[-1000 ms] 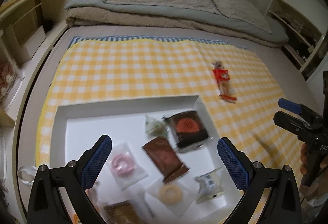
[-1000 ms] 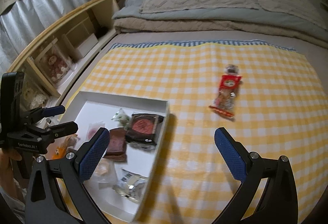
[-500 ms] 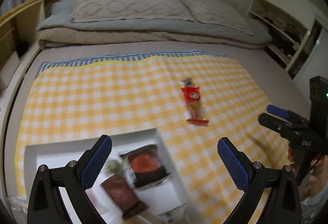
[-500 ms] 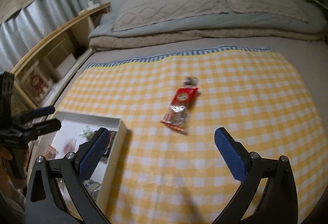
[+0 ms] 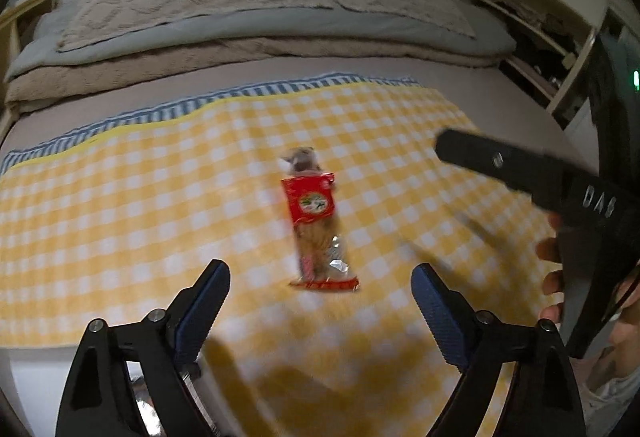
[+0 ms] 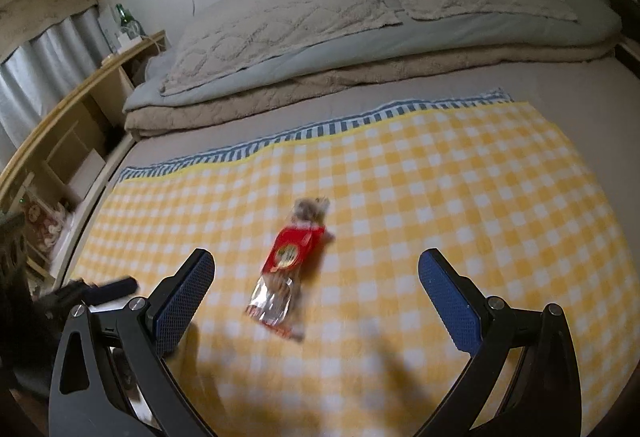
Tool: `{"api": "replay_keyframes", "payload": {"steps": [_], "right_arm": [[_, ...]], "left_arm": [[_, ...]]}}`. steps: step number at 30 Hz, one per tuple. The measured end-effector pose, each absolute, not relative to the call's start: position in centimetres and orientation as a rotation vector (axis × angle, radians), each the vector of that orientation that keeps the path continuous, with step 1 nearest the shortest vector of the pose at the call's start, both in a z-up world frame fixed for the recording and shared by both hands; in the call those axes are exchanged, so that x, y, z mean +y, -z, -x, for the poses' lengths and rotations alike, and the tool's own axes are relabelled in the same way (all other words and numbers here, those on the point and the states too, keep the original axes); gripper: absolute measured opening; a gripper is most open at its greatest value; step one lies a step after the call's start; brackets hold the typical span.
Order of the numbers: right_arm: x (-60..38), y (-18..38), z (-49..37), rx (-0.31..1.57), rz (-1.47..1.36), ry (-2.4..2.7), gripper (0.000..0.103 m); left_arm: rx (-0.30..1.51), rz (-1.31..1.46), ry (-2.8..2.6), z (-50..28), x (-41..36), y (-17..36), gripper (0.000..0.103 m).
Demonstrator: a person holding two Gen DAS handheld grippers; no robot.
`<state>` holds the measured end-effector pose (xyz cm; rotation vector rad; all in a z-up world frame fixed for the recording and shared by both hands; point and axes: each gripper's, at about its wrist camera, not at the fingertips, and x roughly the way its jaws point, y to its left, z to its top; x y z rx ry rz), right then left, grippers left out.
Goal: Organize snacks
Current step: 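Grasp the red-labelled bag with the left tool while the right tool grasps its clear wrapper end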
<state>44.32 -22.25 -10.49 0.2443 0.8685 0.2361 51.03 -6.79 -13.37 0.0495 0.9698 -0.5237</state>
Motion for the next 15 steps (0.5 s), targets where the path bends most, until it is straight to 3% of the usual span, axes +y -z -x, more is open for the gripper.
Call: {"api": "replay_keyframes", "payload": {"steps": [15], "right_arm": [[-22.3, 15.1, -53.2, 1.029, -0.327, -0.276, 0.103]], "left_arm": [[1.037, -0.05, 0.45, -57.6, -13.4, 22.5, 0.063]]}}
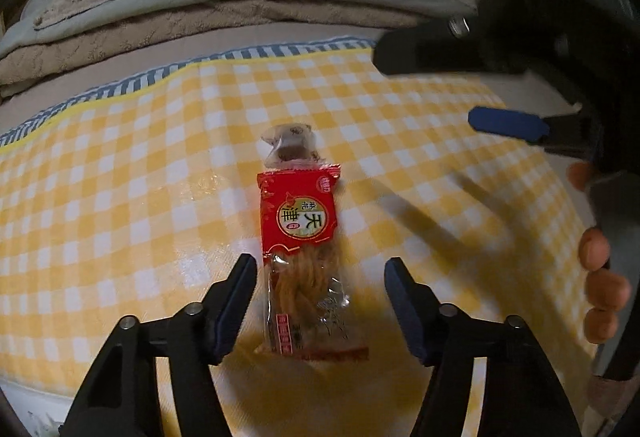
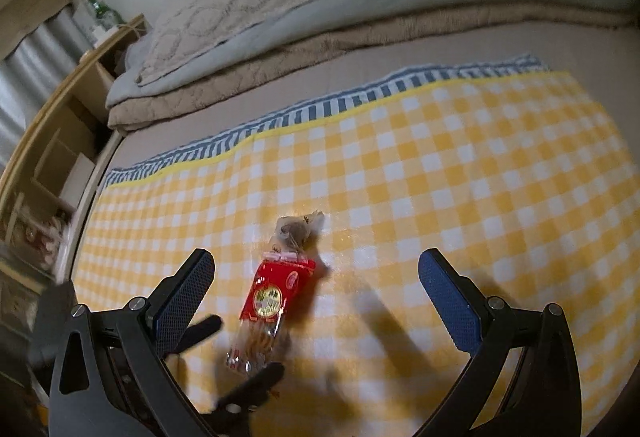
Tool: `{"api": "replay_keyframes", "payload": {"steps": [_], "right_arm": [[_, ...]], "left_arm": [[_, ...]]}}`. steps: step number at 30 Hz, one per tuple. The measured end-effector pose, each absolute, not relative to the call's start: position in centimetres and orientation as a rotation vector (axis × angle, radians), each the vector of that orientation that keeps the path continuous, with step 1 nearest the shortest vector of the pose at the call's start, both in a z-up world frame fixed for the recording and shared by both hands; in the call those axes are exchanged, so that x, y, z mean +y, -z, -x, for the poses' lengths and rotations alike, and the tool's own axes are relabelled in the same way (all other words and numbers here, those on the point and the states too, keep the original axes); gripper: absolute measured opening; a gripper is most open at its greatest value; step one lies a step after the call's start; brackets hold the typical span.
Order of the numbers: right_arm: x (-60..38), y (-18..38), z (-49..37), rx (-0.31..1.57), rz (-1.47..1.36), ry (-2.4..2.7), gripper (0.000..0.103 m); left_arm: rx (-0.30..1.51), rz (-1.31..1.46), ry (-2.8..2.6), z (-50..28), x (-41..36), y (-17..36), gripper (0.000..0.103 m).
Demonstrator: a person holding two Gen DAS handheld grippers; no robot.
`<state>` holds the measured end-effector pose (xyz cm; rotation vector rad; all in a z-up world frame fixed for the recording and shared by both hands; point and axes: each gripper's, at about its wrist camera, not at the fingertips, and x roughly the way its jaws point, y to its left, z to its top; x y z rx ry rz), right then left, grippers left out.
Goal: Organize snacks
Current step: 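Grasp the red-labelled bag with the left tool while the right tool grasps its clear wrapper end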
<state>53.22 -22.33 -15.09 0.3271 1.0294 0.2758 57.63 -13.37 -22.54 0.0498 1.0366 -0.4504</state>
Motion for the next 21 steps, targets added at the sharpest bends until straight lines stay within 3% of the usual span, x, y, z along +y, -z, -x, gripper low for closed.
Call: {"api": "replay_keyframes", "payload": {"steps": [2, 5, 7, 21], "right_arm": [[-22.1, 15.4, -53.9, 1.045, -0.332, -0.268, 0.103], [-21.8, 16.1, -54.8, 1.077, -0.35, -0.256, 0.103], [-21.5, 16.7, -55.5, 1.106, -0.363, -0.236, 0.097], [-16.5, 21.2, -58.6, 1.256, -0.441, -0.263, 0.065]], "left_arm": [[1.045, -0.062, 0.43, -58.0, -13.8, 23.4, 0.061], [1.061, -0.068, 0.422, -58.5, -13.9, 24.4, 0.045], [1.066, -0.05, 0.433, -58.7, -13.7, 24.8, 0.042], [1.122, -0.048, 0.437, -58.5, -11.3, 24.5, 0.039]]}}
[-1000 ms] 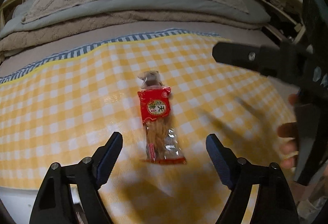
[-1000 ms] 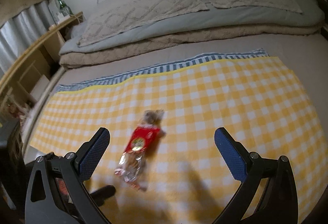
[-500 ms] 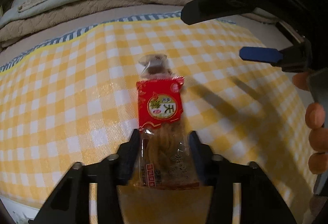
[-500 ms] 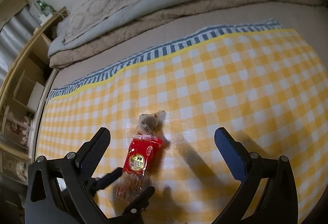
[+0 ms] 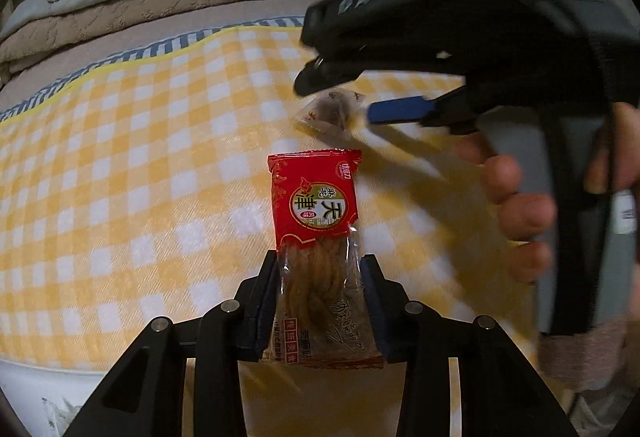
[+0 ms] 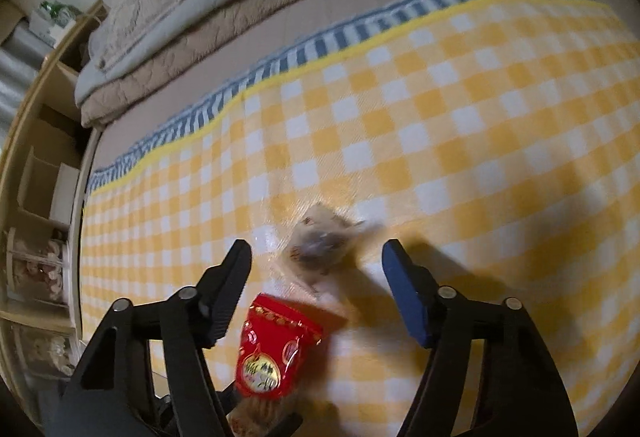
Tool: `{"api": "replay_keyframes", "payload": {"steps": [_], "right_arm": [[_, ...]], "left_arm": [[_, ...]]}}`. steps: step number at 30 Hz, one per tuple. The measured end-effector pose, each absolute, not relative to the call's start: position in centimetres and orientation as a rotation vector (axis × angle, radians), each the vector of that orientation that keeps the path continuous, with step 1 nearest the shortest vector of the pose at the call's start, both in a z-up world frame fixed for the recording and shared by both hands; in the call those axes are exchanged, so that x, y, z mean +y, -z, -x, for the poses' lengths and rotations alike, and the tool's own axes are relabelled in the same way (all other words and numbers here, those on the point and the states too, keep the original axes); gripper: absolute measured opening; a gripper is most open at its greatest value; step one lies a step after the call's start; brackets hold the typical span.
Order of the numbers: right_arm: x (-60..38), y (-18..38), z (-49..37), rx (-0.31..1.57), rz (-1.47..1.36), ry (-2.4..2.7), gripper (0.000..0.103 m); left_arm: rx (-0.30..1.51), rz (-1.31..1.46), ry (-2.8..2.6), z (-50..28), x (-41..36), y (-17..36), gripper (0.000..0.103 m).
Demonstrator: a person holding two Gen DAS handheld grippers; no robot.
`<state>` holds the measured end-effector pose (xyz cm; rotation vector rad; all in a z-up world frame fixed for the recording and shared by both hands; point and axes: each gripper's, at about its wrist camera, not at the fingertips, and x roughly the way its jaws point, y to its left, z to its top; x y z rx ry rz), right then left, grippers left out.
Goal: Organize snacks
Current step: 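Grasp the red-labelled bag with the left tool while the right tool grasps its clear wrapper end, then lift the red-labelled bag with the left tool and carry it over the tray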
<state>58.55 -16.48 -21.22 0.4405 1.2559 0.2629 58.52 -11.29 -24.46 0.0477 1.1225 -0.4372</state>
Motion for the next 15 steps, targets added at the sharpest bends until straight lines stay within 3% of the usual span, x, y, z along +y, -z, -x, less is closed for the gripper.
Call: {"api": "replay_keyframes", "payload": {"steps": [6, 12, 15], "right_arm": [[-15.4, 22.6, -58.7, 1.293, -0.476, -0.224, 0.035], [-15.7, 21.4, -58.2, 1.253, -0.427, -0.183, 0.024], [-16.3, 19.8, -57.2, 1.215, -0.392, -0.186, 0.024]], "left_arm": [[1.104, -0.04, 0.459, -59.0, -11.5, 23.6, 0.039], [1.086, -0.02, 0.467, -58.6, -10.2, 22.7, 0.039], [1.072, -0.007, 0.461, -58.2, -9.3, 21.8, 0.039]]}}
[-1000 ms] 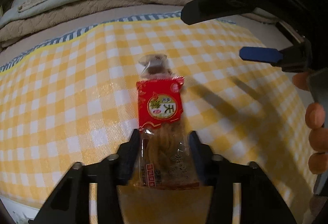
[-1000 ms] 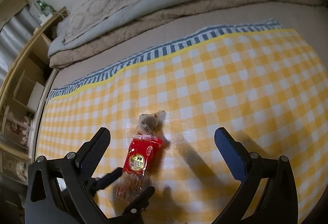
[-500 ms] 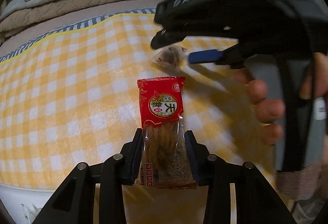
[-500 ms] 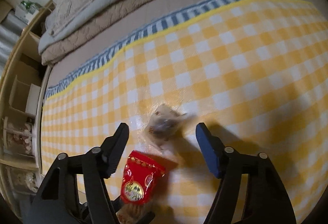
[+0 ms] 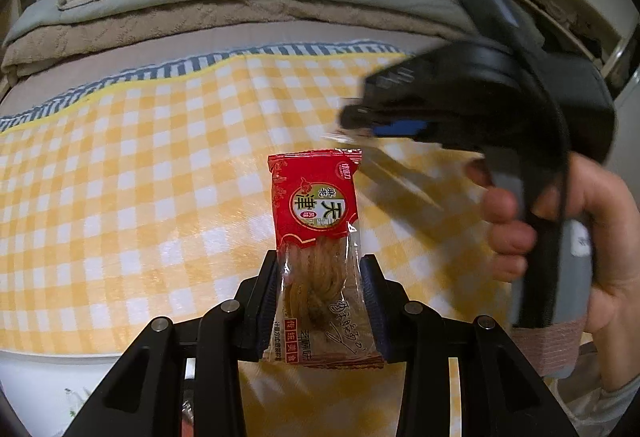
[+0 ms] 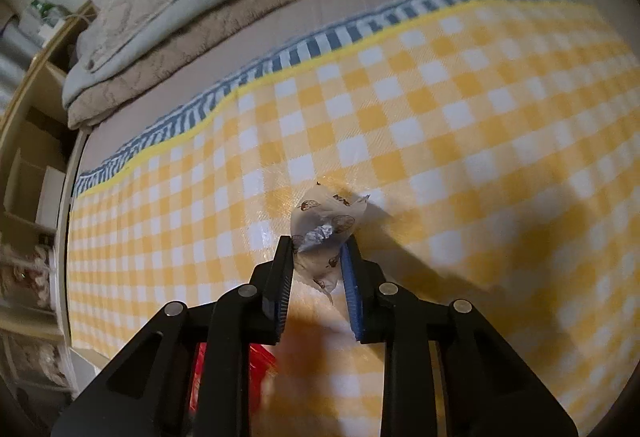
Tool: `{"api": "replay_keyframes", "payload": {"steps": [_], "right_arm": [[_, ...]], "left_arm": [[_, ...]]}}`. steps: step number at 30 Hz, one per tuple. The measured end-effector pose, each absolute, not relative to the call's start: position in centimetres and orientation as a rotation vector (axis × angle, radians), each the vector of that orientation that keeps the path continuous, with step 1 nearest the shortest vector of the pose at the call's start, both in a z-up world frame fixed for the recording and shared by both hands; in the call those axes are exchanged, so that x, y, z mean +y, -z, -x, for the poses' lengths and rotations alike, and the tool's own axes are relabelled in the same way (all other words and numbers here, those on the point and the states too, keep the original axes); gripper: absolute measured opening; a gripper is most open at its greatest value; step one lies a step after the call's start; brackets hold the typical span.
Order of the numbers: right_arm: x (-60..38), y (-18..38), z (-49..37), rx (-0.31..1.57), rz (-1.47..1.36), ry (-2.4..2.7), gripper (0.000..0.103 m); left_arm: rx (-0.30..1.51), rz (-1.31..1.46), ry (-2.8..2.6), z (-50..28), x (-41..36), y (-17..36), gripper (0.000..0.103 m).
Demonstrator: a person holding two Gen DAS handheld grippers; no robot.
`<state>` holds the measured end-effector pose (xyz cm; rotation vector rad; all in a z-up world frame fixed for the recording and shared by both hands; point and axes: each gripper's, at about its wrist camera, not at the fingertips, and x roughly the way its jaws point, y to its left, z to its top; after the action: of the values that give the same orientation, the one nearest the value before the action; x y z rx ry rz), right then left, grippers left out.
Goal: Organize snacks
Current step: 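Lift the red-labelled bag with the left tool and carry it over the tray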
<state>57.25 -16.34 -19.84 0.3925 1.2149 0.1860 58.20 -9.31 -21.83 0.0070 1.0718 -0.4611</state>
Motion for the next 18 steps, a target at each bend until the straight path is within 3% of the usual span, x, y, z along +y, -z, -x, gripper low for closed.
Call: {"api": "replay_keyframes", "payload": {"steps": [18], "right_arm": [[-17.1, 7.5, -44.9, 0.959, -0.24, -0.316, 0.024]], "left_arm": [[0.917, 0.028, 0.405, -51.4, -1.5, 11.1, 0.039]]}}
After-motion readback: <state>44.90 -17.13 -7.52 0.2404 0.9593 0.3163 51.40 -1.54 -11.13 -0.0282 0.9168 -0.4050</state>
